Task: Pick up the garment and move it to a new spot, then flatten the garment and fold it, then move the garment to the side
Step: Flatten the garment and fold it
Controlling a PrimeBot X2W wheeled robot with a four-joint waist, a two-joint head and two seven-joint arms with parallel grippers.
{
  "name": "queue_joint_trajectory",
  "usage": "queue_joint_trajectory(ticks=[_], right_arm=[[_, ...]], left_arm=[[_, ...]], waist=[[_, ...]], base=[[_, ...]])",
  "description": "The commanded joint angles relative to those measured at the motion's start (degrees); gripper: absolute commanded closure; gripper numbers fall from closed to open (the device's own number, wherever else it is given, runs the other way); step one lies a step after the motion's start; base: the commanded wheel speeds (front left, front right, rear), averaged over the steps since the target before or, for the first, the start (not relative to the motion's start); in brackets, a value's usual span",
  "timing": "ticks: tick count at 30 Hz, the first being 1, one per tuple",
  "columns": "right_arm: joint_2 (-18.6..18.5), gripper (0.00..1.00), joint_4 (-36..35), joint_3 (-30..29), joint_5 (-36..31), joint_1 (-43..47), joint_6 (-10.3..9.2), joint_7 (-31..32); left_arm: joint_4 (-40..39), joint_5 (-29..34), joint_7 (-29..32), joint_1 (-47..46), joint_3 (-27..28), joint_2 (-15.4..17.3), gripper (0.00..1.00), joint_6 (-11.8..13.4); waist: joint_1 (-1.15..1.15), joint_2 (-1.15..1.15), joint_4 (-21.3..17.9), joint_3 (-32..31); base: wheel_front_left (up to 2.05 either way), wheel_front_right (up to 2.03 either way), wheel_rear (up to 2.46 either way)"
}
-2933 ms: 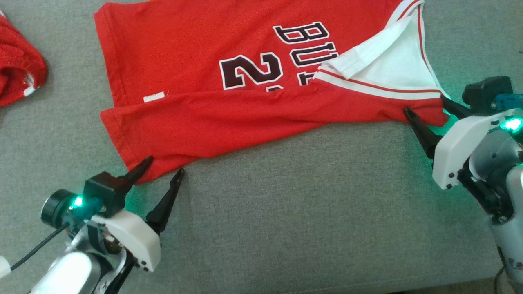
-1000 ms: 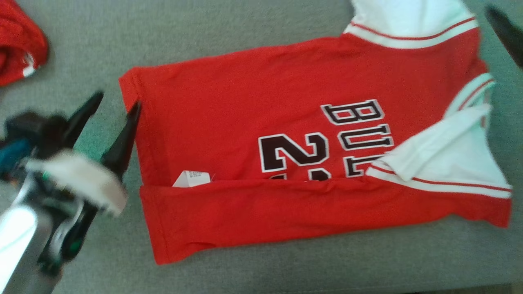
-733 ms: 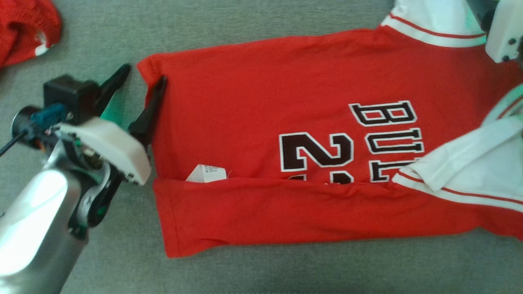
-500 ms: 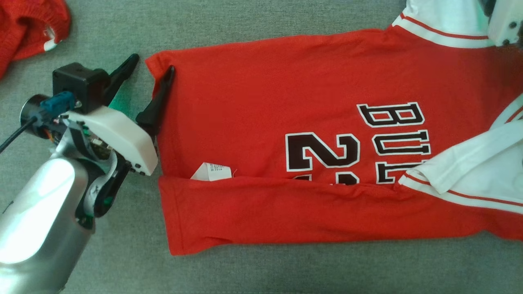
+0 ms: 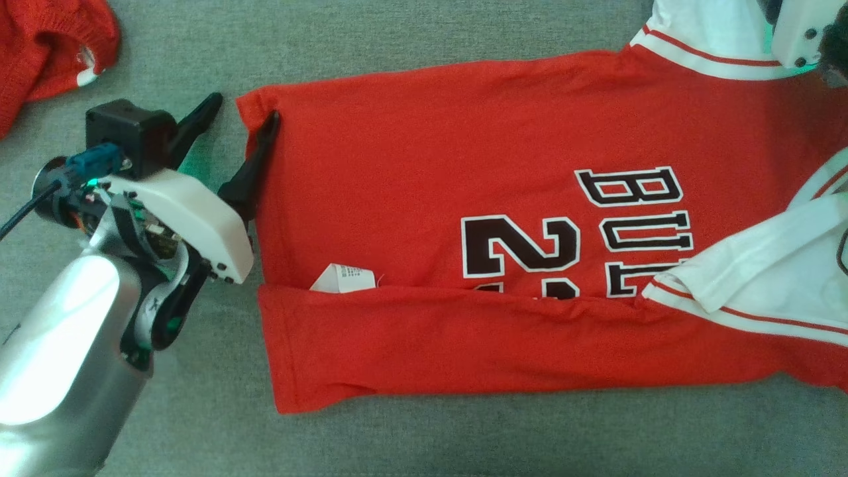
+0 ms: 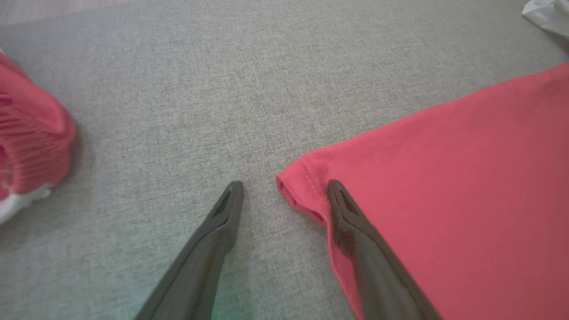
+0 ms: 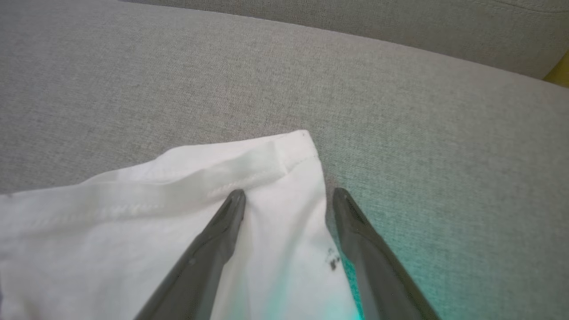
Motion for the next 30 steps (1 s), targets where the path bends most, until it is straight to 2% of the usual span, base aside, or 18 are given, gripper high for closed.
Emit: queue_joint_trajectory(ticks=[1,6,7,8,9,10,11,14,21,30], right_arm=[[0.8,0.00,-0.5,1.2,0.5,1.0,0.40,0.3],[1.4,0.00,1.1,1.4,1.3,1.0,0.40,0.5],[1.7,0.00,1.5,1.2,1.6,1.1,0.40,0.4],[2.1,0.57,1.8,1.0,1.8,1.2,0.40,0.1],[2.4,1.00,2.2,0.9,2.1,1.4,0.40,0.1],[2.7,1.00,2.4,1.0,2.6,1.6,0.40,0.1],[2.9,1.00,2.4,0.6,3.2,1.7,0.40,-0.5],[3.9,1.00,2.9,-1.3,4.8,1.8,0.40,-2.9],[4.6,1.00,1.5,-5.0,7.5,2.4,0.40,-9.2],[1.0,1.00,-9.9,-6.6,12.7,12.4,0.40,-11.0]], left_arm=[[-0.4,-0.3,1.1,0.0,1.0,2.0,0.00,-0.2],[-0.5,-1.2,2.1,-0.2,-0.3,1.1,0.00,-1.0],[-0.5,-1.3,2.0,-0.3,-0.3,0.9,0.31,-1.0],[-0.4,-1.4,1.9,-0.4,-0.4,0.8,0.60,-1.3],[-0.4,-1.4,1.4,-0.4,-0.5,0.7,0.83,-1.5],[-0.3,-1.7,1.1,-0.3,-0.8,0.5,1.00,-2.2],[-0.3,-2.3,0.8,-0.1,-1.0,0.4,1.00,-3.2],[0.5,-3.1,-0.5,0.5,-0.7,0.1,1.00,-3.9],[0.6,-3.2,-6.7,1.7,1.5,0.0,1.00,-4.1],[-3.6,-4.0,-14.1,7.8,3.8,0.9,1.00,-4.3]], waist=[[0.00,0.00,-0.1,0.0],[0.00,0.00,-0.5,0.0],[0.00,0.00,-0.6,0.0],[0.00,0.00,-0.7,-0.1],[0.00,0.00,-0.8,-0.2],[0.00,0.00,-0.9,-0.3],[0.00,0.00,-1.1,-0.4],[0.00,0.00,-1.5,-1.0],[0.00,0.00,-2.6,-3.3],[0.00,0.00,-4.5,-8.2]], base=[[0.00,0.00,0.00],[0.00,0.00,0.00],[0.00,0.00,0.00],[0.00,0.00,0.00],[0.00,0.00,0.00],[0.00,0.00,0.00],[0.00,0.00,0.00],[0.00,0.00,0.00],[0.00,0.00,0.00],[0.00,0.00,0.00]])
